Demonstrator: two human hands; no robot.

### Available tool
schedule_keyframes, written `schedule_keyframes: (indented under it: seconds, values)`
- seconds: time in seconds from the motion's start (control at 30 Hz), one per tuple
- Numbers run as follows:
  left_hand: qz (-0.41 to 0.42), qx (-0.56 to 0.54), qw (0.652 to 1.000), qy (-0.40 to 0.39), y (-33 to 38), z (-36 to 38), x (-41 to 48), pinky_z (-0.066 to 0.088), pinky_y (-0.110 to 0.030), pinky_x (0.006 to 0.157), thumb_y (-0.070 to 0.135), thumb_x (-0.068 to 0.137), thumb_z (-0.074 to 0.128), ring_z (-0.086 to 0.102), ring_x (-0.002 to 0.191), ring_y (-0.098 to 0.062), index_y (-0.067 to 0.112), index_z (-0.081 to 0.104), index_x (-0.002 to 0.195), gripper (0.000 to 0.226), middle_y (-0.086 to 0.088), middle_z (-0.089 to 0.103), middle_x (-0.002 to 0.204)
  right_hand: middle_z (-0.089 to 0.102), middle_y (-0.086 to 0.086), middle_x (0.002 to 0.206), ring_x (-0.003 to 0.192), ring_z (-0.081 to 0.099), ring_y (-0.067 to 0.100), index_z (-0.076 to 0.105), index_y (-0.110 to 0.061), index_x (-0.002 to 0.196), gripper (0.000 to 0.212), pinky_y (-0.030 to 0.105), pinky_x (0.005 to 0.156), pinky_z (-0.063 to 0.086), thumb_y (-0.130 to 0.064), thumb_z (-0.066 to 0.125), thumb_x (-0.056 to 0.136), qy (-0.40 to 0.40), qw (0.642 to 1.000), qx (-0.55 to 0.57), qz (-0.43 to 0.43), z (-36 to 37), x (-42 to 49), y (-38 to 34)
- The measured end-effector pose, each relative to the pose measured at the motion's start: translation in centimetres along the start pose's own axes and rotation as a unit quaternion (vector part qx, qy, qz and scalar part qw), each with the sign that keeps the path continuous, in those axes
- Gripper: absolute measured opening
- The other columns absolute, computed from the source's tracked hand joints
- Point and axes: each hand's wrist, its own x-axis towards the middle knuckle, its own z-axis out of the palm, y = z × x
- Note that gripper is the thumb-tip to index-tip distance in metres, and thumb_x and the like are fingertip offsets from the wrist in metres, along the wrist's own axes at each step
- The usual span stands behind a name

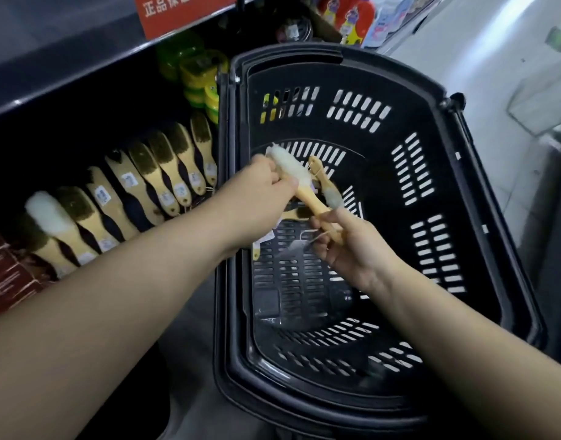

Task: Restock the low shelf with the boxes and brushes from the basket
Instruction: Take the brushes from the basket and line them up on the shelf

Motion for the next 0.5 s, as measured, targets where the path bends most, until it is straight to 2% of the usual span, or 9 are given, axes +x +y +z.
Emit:
schedule_keyframes:
  seconds: [0.03, 0.07, 0.17, 0.2, 0.3, 0.37, 0.43, 0.47, 0.5]
  values:
    - [-0.032, -0.033, 0.999, -0.025, 0.2, 0.2, -0.3, 0.042, -0.045, 0.103, 0.025, 0.097, 0.047, 0.057, 0.107, -0.025, 0.015, 0.053, 0.095, 0.012, -0.007, 0.057, 0.104, 0.051, -0.004, 0.05, 0.036, 0.035, 0.003, 0.048, -0.011, 0.08, 0.008, 0.014, 0.038, 0.032, -0.003, 0.046, 0.08, -0.033, 0.999, 0.035, 0.008, 0.4, -1.1, -0.2]
    - [-0.052, -0.071, 0.995, -0.054, 0.2, 0.4, -0.7, 0.043, -0.044, 0.101, 0.025, 0.097, 0.047, 0.056, 0.102, -0.024, 0.016, 0.051, 0.085, 0.016, -0.009, 0.055, 0.097, 0.043, -0.006, 0.046, 0.034, 0.028, 0.002, 0.045, -0.013, 0.078, 0.008, 0.013, 0.037, 0.028, -0.007, 0.049, 0.075, -0.069, 0.996, 0.063, 0.012, 0.7, -1.9, -0.2]
    - [-0.077, -0.183, 0.97, -0.143, 0.0, 0.7, -1.5, 0.047, -0.025, 0.091, 0.024, 0.099, 0.043, 0.06, 0.095, -0.012, 0.016, 0.057, 0.092, 0.018, -0.001, 0.062, 0.09, 0.031, -0.008, 0.041, 0.035, 0.016, 0.004, 0.046, -0.013, 0.079, 0.019, 0.014, 0.036, 0.018, -0.02, 0.061, 0.068, -0.19, 0.974, 0.112, 0.048, 1.9, -3.2, 0.5]
    - [-0.073, -0.2, 0.965, -0.153, -0.2, 0.7, -1.5, 0.048, -0.024, 0.089, 0.023, 0.099, 0.042, 0.061, 0.093, -0.011, 0.014, 0.061, 0.094, 0.022, -0.001, 0.064, 0.089, 0.03, -0.008, 0.041, 0.036, 0.015, 0.005, 0.047, -0.013, 0.08, 0.021, 0.014, 0.036, 0.017, -0.026, 0.061, 0.072, -0.235, 0.963, 0.113, 0.065, 2.3, -3.3, 0.7]
    - [-0.059, -0.215, 0.967, -0.127, -0.6, 0.4, -1.5, 0.048, -0.027, 0.077, 0.022, 0.098, 0.044, 0.055, 0.07, -0.014, 0.012, 0.061, 0.091, 0.021, 0.0, 0.053, 0.07, 0.046, -0.003, 0.046, 0.037, 0.018, 0.006, 0.044, -0.012, 0.082, 0.027, 0.015, 0.037, 0.021, -0.037, 0.035, 0.082, -0.316, 0.943, 0.058, 0.088, 3.4, -3.2, 0.9]
    - [-0.053, -0.228, 0.966, -0.112, -0.7, 0.3, -1.5, 0.054, -0.031, 0.068, 0.02, 0.097, 0.046, 0.058, 0.06, -0.02, 0.009, 0.059, 0.1, 0.017, -0.001, 0.055, 0.061, 0.052, 0.002, 0.052, 0.038, 0.023, 0.008, 0.045, -0.007, 0.085, 0.037, 0.017, 0.038, 0.026, -0.037, 0.024, 0.084, -0.341, 0.936, 0.018, 0.086, 3.7, -2.4, 0.8]
    - [-0.047, -0.239, 0.966, -0.089, -0.6, 0.0, -1.4, 0.055, -0.043, 0.068, 0.016, 0.097, 0.047, 0.064, 0.07, -0.038, 0.006, 0.054, 0.112, 0.02, -0.016, 0.068, 0.082, 0.058, 0.006, 0.061, 0.042, 0.039, 0.009, 0.046, -0.002, 0.09, 0.044, 0.018, 0.042, 0.033, -0.039, 0.024, 0.088, -0.369, 0.925, -0.035, 0.083, 3.5, -1.1, 0.3]
    - [-0.034, -0.231, 0.97, -0.067, -0.5, -0.3, -1.2, 0.055, -0.043, 0.061, 0.015, 0.097, 0.047, 0.064, 0.071, -0.04, 0.006, 0.053, 0.113, 0.019, -0.022, 0.066, 0.091, 0.062, 0.007, 0.069, 0.049, 0.049, 0.01, 0.052, -0.002, 0.095, 0.047, 0.019, 0.046, 0.039, -0.042, 0.029, 0.089, -0.378, 0.92, -0.06, 0.084, 3.2, -0.3, 0.0]
    - [-0.012, -0.208, 0.977, -0.041, -0.4, -0.7, -1.1, 0.054, -0.038, 0.054, 0.015, 0.096, 0.048, 0.064, 0.067, -0.034, 0.009, 0.052, 0.11, 0.015, -0.022, 0.066, 0.093, 0.066, 0.007, 0.078, 0.057, 0.057, 0.011, 0.06, -0.006, 0.099, 0.046, 0.019, 0.051, 0.044, -0.044, 0.036, 0.089, -0.372, 0.92, -0.087, 0.085, 2.8, 0.7, -0.2]
